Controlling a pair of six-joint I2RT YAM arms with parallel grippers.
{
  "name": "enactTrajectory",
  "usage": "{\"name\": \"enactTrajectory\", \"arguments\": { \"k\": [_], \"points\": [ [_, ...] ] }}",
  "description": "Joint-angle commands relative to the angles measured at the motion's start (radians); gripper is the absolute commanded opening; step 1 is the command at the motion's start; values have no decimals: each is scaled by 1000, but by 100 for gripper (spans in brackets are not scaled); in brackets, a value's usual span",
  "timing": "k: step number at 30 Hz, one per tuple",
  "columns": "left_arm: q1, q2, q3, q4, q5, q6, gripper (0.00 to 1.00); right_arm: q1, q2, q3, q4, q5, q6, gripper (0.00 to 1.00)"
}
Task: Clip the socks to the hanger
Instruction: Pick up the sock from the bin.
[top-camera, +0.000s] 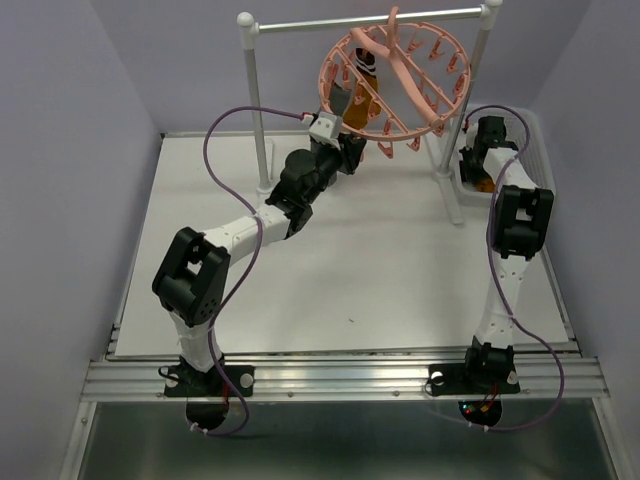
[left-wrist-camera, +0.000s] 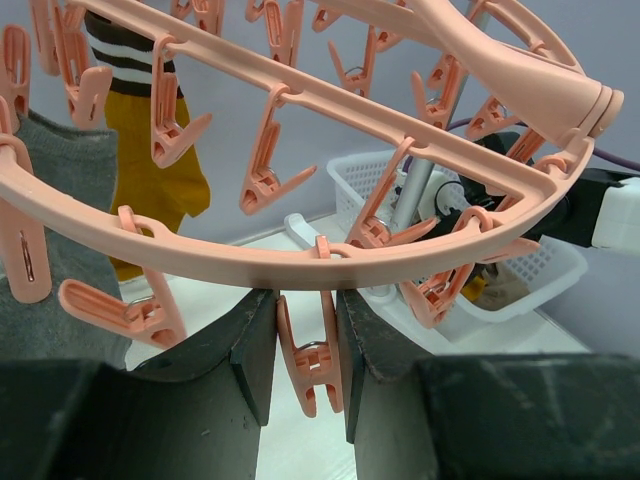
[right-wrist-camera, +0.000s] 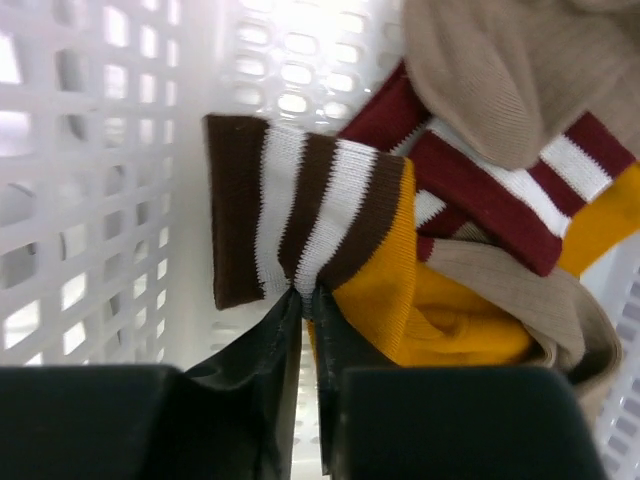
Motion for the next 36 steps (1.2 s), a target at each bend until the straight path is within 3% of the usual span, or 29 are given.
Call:
{"name": "enactTrajectory", "arguments": {
  "k": [1, 6, 13, 21, 25, 36],
  "points": [
    [0, -3, 52, 31, -10, 13, 0, -3, 4, 31, -5, 25, 47, 11],
    [0, -1, 49, 37, -7, -6, 0, -3, -88, -11, 38, 57, 111, 1],
    [0, -7, 43, 46, -29, -26, 0, -3, -283, -119, 132, 99, 240, 1],
    [-1, -7, 49, 56, -29, -46, 0, -12, -496, -267, 202, 117, 273, 1],
    [-1, -1, 58, 57, -29, -58, 0, -12, -559, -258, 217, 114, 286, 1],
    [0, 4, 81, 53, -30, -101, 0, -31, -826, -379, 240, -171, 380, 1]
  ]
}}
